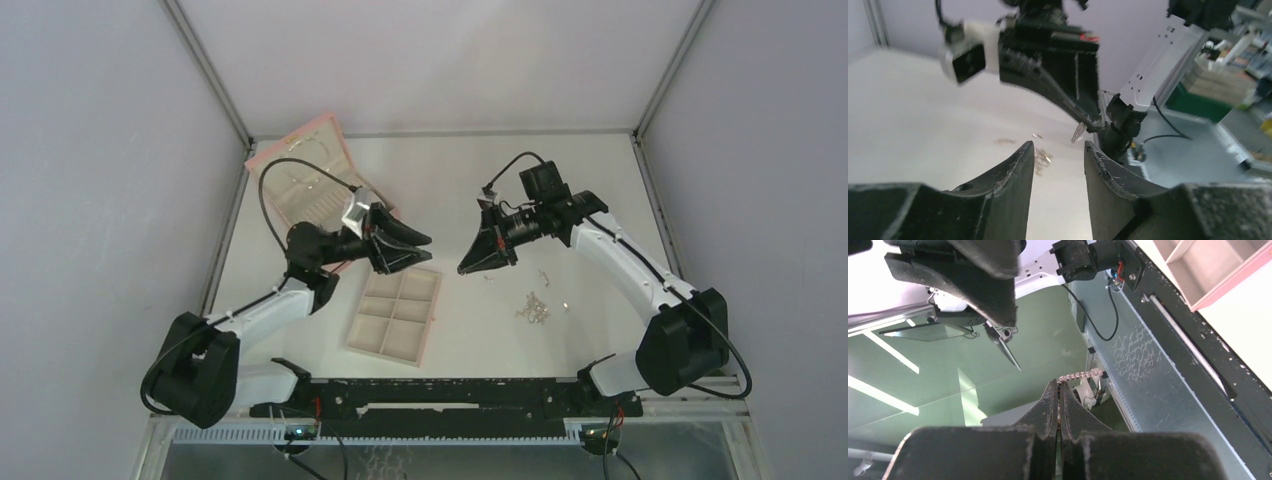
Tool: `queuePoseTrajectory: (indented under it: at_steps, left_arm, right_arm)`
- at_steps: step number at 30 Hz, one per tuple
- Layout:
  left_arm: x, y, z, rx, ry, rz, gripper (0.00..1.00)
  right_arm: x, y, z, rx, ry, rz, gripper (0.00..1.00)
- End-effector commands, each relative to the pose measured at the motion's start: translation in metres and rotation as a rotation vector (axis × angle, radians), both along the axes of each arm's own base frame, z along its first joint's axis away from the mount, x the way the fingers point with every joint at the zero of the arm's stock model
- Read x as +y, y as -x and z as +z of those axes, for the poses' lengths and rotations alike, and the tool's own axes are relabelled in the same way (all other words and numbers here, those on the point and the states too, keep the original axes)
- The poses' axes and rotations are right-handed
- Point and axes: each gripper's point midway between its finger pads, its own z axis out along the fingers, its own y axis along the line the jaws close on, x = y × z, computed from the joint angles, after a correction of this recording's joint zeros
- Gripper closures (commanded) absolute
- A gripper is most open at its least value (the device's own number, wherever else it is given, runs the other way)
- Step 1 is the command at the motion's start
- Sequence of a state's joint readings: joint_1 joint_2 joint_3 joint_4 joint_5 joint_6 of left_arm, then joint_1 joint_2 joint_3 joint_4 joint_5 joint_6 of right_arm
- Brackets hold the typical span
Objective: Organize the mixed jewelry
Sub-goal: Pick up the jewelry from the center of the board.
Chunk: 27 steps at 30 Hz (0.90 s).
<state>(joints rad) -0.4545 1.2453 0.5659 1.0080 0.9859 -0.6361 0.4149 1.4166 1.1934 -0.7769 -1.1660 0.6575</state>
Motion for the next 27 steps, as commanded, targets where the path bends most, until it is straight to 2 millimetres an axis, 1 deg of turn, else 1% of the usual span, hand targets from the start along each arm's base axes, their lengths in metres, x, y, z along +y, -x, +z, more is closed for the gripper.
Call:
queuePoseTrajectory:
  at_steps: [1, 4, 6, 9, 11, 14, 17, 19, 21, 27]
  left_arm:
    - [0.002, 0.021, 0.053, -0.557, 0.102, -0.071, 0.55]
    - [0.0, 0.027, 0.05, -0.648, 0.088, -0.137, 0.56]
    - [0.0, 0.033, 0.046, -0.67, 0.074, -0.189, 0.56]
    - [-0.001, 0.049, 0.041, -0.675, 0.048, -0.291, 0.54]
    - [-0.003, 0.062, 0.042, -0.678, 0.042, -0.35, 0.54]
    - [-0.007, 0.075, 0.046, -0.684, 0.047, -0.406, 0.55]
    - [-0.011, 0.079, 0.042, -0.662, 0.041, -0.442, 0.58]
    - [-0.014, 0.082, 0.038, -0.63, 0.032, -0.471, 0.61]
    - [-0.016, 0.088, 0.037, -0.617, 0.031, -0.499, 0.61]
    - [-0.019, 0.099, 0.029, -0.591, 0.029, -0.545, 0.63]
  right_arm:
    - [-0.002, 0.017, 0.03, -0.074, -0.087, 0.065, 1.0]
    - [-0.002, 0.026, 0.036, -0.078, -0.106, 0.089, 1.0]
    - [-0.002, 0.034, 0.04, -0.087, -0.118, 0.109, 1.0]
    - [-0.002, 0.045, 0.044, -0.105, -0.131, 0.14, 1.0]
    - [0.001, 0.054, 0.049, -0.119, -0.152, 0.174, 1.0]
    - [0.01, 0.065, 0.056, -0.141, -0.188, 0.23, 1.0]
    - [0.018, 0.075, 0.061, -0.157, -0.216, 0.276, 1.0]
    - [0.021, 0.078, 0.063, -0.166, -0.229, 0.295, 1.0]
    - [0.022, 0.08, 0.064, -0.167, -0.235, 0.304, 1.0]
    - [0.025, 0.078, 0.068, -0.179, -0.258, 0.313, 1.0]
